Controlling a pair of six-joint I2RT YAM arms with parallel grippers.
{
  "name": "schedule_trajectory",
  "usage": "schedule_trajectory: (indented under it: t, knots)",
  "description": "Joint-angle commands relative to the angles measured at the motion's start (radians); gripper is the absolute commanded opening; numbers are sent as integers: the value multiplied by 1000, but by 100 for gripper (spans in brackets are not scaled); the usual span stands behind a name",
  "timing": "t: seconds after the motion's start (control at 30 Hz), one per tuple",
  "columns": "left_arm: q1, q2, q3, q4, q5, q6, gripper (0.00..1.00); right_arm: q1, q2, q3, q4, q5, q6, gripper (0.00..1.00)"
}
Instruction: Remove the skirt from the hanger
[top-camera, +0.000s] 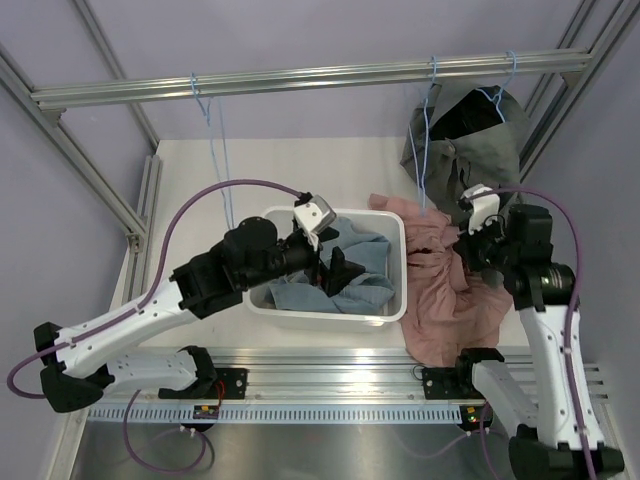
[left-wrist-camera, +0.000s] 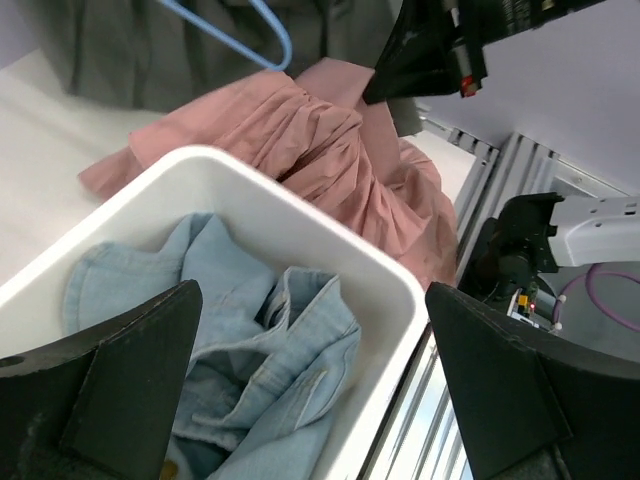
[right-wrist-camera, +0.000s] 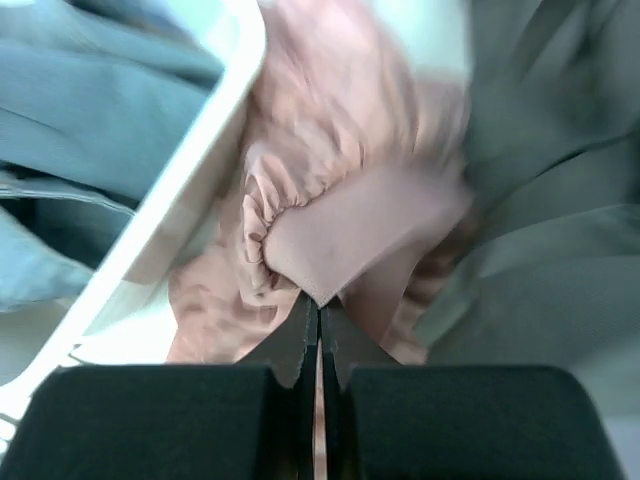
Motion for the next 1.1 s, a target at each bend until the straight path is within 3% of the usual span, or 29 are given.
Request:
schedule_trajectory:
  t: [0.0, 0.2, 0.43, 0.57, 0.77, 0.83, 1.0, 1.07]
  knots:
    - [-43, 39, 138, 81, 48, 127, 99, -5, -120, 138, -5, -77, -74, 0]
    - [-120, 173, 339, 78, 42, 273, 99, -5, -77, 483, 12, -219, -4, 0]
    - [-132, 375, 614, 78, 85, 365, 99, -5, 109, 850, 103, -457, 152, 0]
    - [-132, 473, 736, 130, 193, 309, 99, -5, 189, 951, 190, -540, 298, 0]
    - [-131, 504, 766, 148, 227, 243, 98, -5, 260, 996, 409, -640, 490, 0]
    - [-131, 497, 760, 144, 217, 235, 91, -5, 280, 990, 442, -666, 540, 0]
    - [-126, 452, 726, 85, 143, 258, 41, -5, 306, 974, 529, -703, 616, 0]
    - [-111, 408, 686, 73, 94, 264, 29, -5, 314, 974, 555, -715, 646, 0]
